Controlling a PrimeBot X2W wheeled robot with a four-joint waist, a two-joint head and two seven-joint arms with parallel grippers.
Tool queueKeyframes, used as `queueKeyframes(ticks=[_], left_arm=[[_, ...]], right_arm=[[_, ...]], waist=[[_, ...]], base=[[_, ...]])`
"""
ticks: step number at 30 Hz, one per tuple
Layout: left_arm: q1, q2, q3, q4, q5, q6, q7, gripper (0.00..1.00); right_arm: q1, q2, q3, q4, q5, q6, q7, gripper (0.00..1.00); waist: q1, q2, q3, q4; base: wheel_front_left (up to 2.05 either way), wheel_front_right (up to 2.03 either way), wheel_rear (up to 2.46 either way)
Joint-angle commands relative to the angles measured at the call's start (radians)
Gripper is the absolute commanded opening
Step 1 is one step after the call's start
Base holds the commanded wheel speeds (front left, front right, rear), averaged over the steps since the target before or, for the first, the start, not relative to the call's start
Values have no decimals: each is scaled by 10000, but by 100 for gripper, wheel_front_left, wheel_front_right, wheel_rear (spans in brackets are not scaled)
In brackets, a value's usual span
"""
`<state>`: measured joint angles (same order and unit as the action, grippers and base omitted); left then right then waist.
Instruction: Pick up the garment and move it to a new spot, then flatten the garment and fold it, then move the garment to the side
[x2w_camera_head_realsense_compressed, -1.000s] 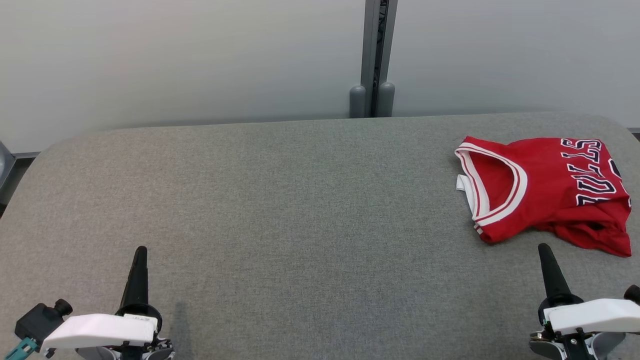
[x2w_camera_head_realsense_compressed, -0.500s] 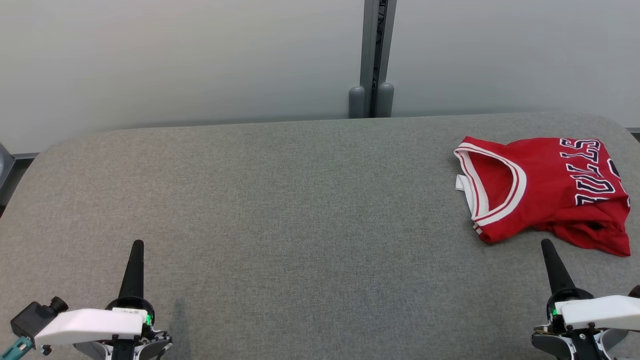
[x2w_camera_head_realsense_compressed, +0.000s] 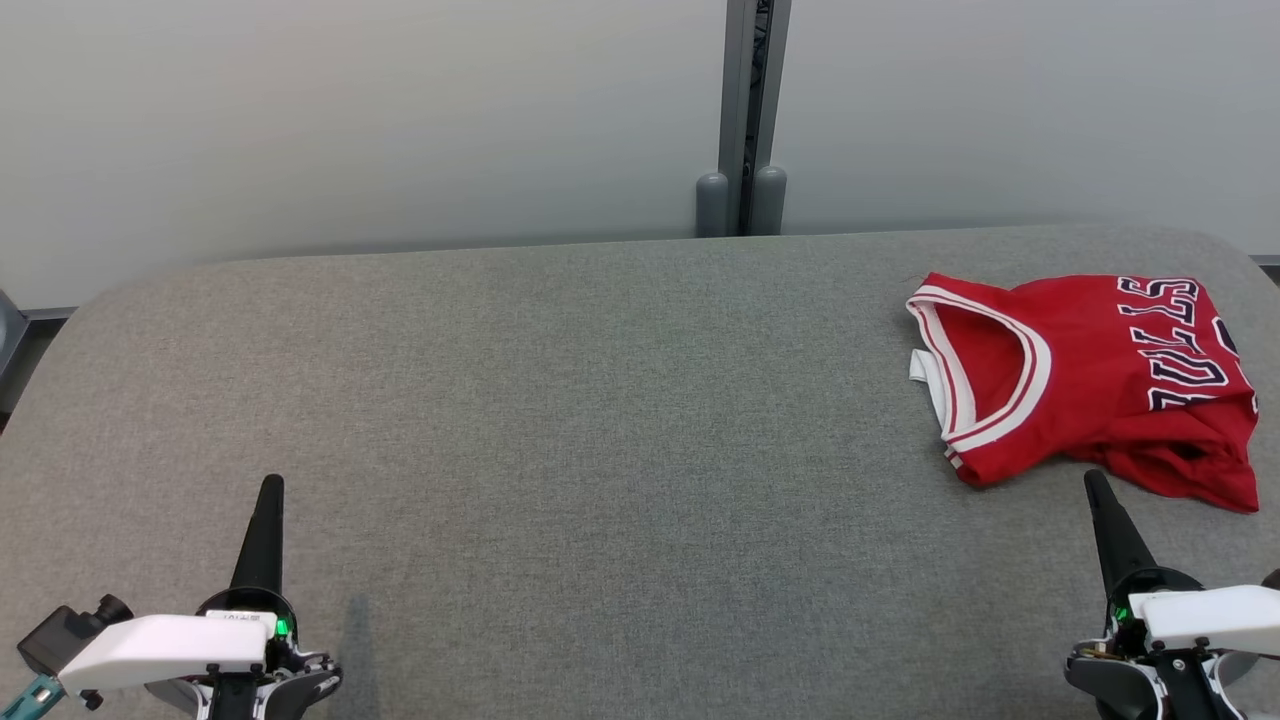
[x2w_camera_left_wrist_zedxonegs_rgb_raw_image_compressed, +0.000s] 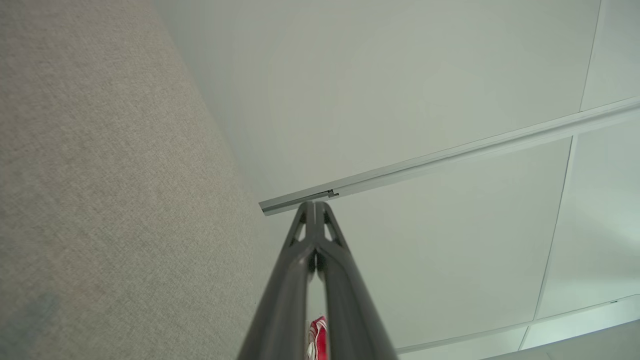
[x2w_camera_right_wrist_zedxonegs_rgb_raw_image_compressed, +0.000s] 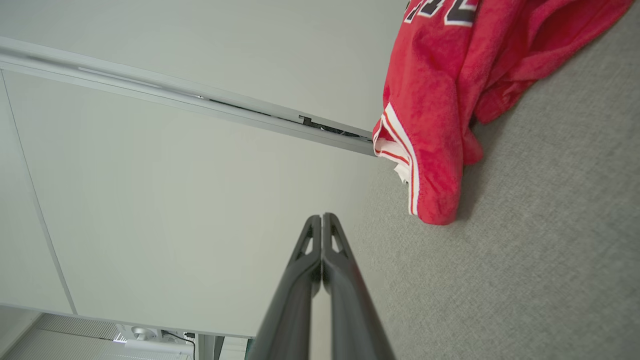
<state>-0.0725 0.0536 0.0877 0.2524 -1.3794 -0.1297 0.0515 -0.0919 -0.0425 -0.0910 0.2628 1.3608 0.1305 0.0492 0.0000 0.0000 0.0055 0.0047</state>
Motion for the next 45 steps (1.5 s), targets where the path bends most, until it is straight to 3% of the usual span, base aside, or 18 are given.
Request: queueKeyframes(ticks=[1, 34, 45], left_arm=[[-266, 41, 80, -86, -209, -14, 36, 0], [-445, -26, 301, -93, -2320, -18, 651, 0], [-422, -26, 297, -88, -2337, -18, 670, 0]], right_arm=[[-123, -96, -58, -116, 226, 4, 77, 0], [-205, -120, -245, -196, 2543, 4, 680, 0], [-207, -120, -244, -194, 2533, 4, 685, 0]], waist=[[0, 0, -1, -2], [0, 0, -24, -46], [0, 0, -24, -47]], base=[[0, 0, 0], [0, 0, 0], [0, 0, 0]])
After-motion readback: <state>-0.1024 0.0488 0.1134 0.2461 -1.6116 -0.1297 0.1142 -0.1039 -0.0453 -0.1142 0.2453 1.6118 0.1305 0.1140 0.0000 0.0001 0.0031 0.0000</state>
